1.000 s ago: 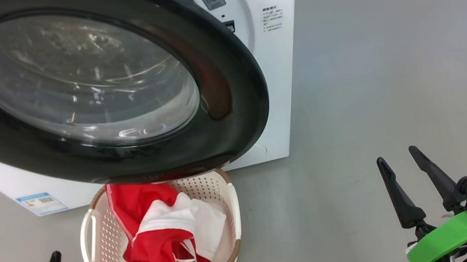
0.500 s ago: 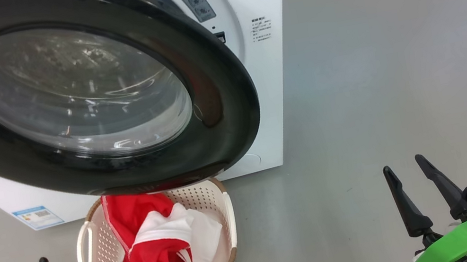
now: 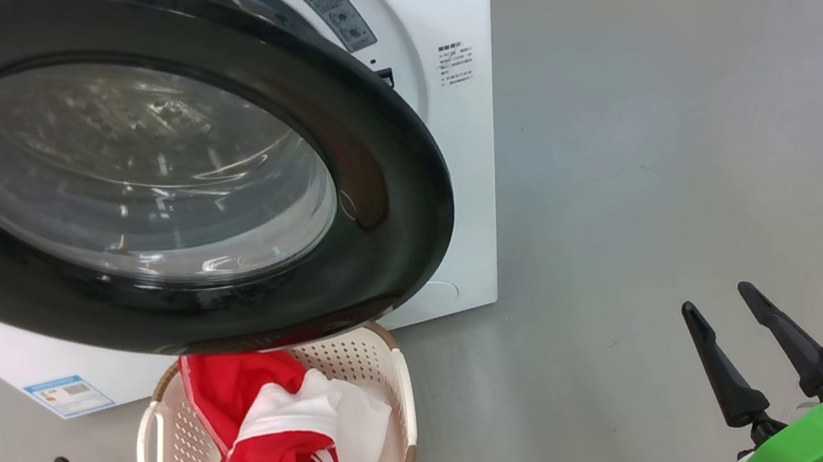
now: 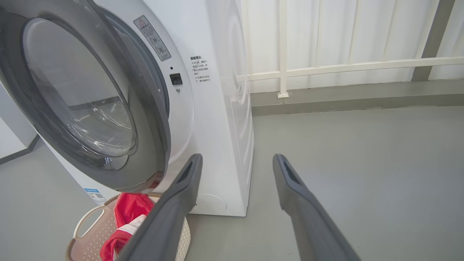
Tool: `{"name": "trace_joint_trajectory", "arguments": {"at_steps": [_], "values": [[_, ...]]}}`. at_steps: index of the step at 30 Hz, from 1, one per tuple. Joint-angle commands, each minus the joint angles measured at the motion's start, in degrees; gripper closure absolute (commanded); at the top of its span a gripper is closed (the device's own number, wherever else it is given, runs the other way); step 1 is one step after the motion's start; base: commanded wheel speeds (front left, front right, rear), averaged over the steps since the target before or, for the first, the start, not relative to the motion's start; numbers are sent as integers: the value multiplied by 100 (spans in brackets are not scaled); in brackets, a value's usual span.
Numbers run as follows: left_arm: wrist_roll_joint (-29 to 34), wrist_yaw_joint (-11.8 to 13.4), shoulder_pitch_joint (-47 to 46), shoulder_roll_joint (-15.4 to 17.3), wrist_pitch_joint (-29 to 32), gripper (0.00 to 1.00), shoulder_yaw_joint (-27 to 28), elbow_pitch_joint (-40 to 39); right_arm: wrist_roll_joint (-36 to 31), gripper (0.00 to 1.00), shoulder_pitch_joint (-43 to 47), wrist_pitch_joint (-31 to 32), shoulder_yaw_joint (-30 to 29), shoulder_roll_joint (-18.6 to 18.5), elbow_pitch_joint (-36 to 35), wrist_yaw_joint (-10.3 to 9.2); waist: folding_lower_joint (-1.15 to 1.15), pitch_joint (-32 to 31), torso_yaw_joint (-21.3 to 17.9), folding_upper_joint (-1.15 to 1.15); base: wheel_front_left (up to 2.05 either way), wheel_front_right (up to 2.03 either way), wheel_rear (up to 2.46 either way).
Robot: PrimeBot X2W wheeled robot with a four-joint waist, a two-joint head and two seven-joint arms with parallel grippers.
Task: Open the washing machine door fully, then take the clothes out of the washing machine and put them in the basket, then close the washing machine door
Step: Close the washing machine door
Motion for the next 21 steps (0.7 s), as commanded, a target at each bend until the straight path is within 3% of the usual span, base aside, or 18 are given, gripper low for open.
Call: {"name": "trace_joint_trajectory", "arguments": {"at_steps": [1, 9, 20, 21], "values": [[120, -17, -39, 65, -53, 0, 291, -203, 18, 0, -17, -27, 127, -53, -163, 9, 0, -1, -3, 0, 0, 0, 0], [337, -17, 63, -148, -53, 0, 380, -222, 15, 0, -15, -27, 85, -20, -175, 9, 0, 34, 7, 0, 0, 0, 0], [343, -17, -2, -165, -53, 0, 398, -266, 16, 0, -83, -27, 82, 32, -195, 9, 0, 137, 75, 0, 0, 0, 0], [341, -17, -16, -166, -53, 0, 389, -269, 45, 20, -105, -27, 128, 34, -204, 9, 0, 149, 91, 0, 0, 0, 0]]}}
